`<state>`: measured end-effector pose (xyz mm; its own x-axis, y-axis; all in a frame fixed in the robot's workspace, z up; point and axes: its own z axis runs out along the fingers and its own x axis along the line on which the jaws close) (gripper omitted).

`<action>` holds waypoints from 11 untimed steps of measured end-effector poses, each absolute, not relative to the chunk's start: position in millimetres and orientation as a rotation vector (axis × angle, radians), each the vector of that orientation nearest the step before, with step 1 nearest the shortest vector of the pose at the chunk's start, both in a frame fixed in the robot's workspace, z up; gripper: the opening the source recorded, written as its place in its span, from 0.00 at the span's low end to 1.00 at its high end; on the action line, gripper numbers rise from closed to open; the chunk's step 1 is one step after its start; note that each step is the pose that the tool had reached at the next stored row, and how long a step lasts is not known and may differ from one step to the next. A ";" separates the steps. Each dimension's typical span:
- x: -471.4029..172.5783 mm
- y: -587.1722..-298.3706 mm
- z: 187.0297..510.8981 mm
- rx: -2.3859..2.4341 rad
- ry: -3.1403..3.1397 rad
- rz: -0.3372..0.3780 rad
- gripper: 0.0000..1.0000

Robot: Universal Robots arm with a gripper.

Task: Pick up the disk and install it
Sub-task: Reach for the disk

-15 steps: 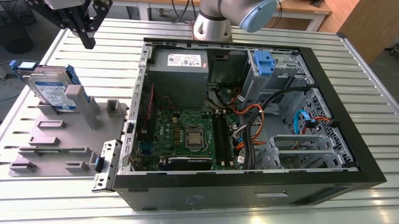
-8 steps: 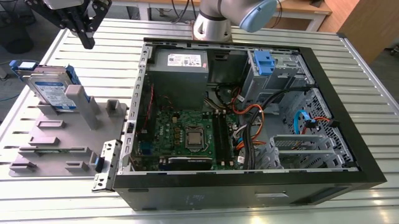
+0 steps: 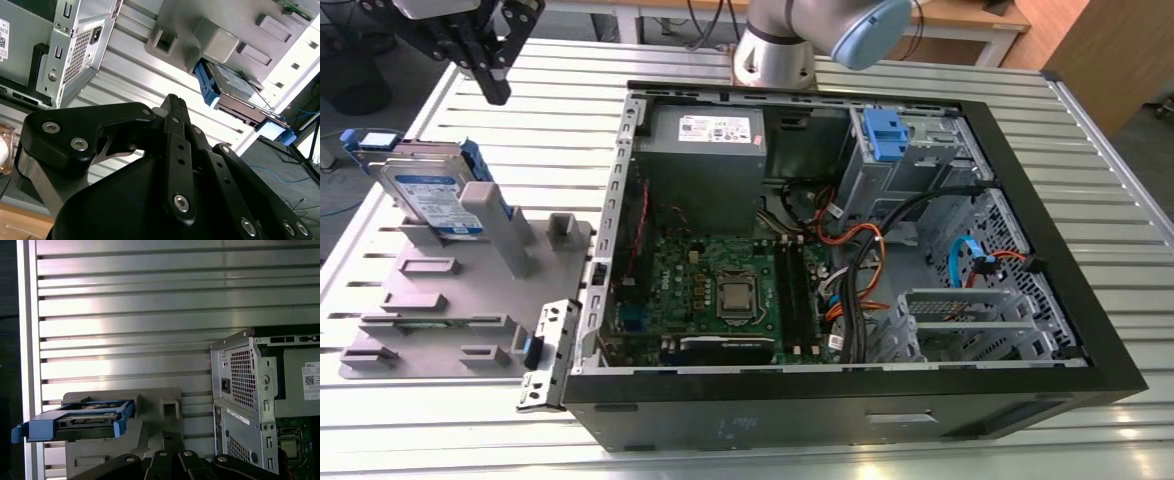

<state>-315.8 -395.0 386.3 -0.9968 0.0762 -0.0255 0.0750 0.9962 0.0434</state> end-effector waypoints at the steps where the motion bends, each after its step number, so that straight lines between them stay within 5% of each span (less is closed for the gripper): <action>1: -317.4 -395.0 386.2 0.118 3.112 0.066 0.11; 11: -334.5 -395.0 385.6 0.118 3.112 0.066 0.11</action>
<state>-334.5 -395.0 385.6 -0.9968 0.0762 -0.0255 0.0751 0.9962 0.0434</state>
